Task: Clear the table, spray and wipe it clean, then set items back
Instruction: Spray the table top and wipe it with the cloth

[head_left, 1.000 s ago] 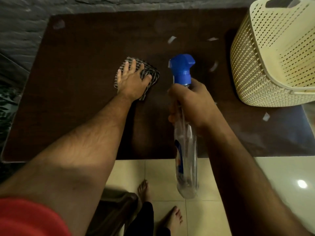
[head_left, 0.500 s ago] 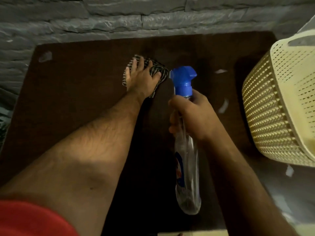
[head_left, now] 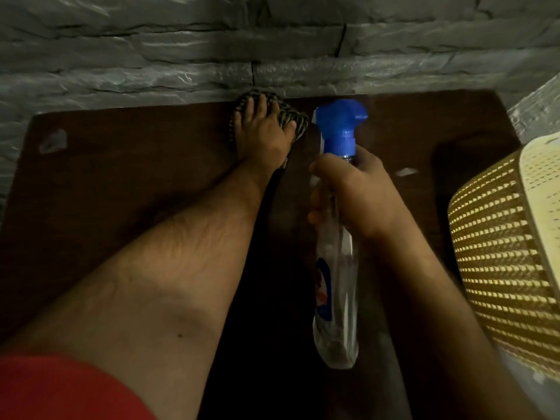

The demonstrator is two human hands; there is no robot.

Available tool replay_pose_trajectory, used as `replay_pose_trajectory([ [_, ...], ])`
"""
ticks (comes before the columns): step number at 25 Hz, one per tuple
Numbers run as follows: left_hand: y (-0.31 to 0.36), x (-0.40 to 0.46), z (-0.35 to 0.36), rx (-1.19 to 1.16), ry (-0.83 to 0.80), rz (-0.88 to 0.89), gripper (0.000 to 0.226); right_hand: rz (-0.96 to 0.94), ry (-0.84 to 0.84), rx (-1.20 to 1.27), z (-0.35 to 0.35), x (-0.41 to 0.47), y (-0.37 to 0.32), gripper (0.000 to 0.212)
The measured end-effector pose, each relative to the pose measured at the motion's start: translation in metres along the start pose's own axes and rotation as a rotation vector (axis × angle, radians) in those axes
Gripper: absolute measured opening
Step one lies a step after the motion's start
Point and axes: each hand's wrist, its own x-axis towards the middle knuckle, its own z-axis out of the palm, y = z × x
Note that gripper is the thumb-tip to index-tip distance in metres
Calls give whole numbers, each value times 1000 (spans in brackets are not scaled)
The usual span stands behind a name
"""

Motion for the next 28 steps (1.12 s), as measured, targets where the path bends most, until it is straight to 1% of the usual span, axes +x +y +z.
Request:
replay_pose_trajectory([
  [2,4,2,-2,14,-18,-15,65,-36,6,-20,-1,2,-4,10],
  [4,5,1,-5,5,-48,-27,65,-75,36,-37,-3,-1,-6,12],
  [6,2,-4,-12,-91,-44,0,62,-113,34,-8,-7,-12,-7,14],
  [7,-1,-11,-19,-240,-32,-6,60,-135,25,5,-10,-19,-6,15],
  [8,-7,-17,-26,-468,-28,-46,57,-166,20,10,-14,-25,-6,15],
  [10,-17,-35,-39,-948,-39,-194,51,-245,36,-1,-26,-43,-4,15],
  [11,-22,-48,-46,-1098,-51,-277,50,-281,50,-21,-31,-55,-3,16],
  [12,-26,-61,-50,-1197,-45,-342,52,-315,66,-41,-36,-66,-3,18],
  [15,-21,-116,-50,-1459,1,-512,68,-406,132,-37,-50,-103,1,21],
  [17,-8,-157,-45,-1547,0,-571,80,-451,169,-76,-59,-125,4,26],
  [20,25,-231,-49,-1601,-33,-599,74,-482,171,-136,-74,-168,8,35],
  [24,63,-298,-66,-1594,-102,-584,75,-495,140,-148,-95,-214,9,36],
  [25,69,-311,-69,-1589,-103,-568,67,-482,118,-154,-101,-223,10,37],
  [27,81,-338,-68,-1582,-95,-562,43,-432,81,-152,-117,-242,17,38],
  [28,87,-351,-67,-1577,-102,-564,37,-423,70,-159,-127,-251,20,40],
])
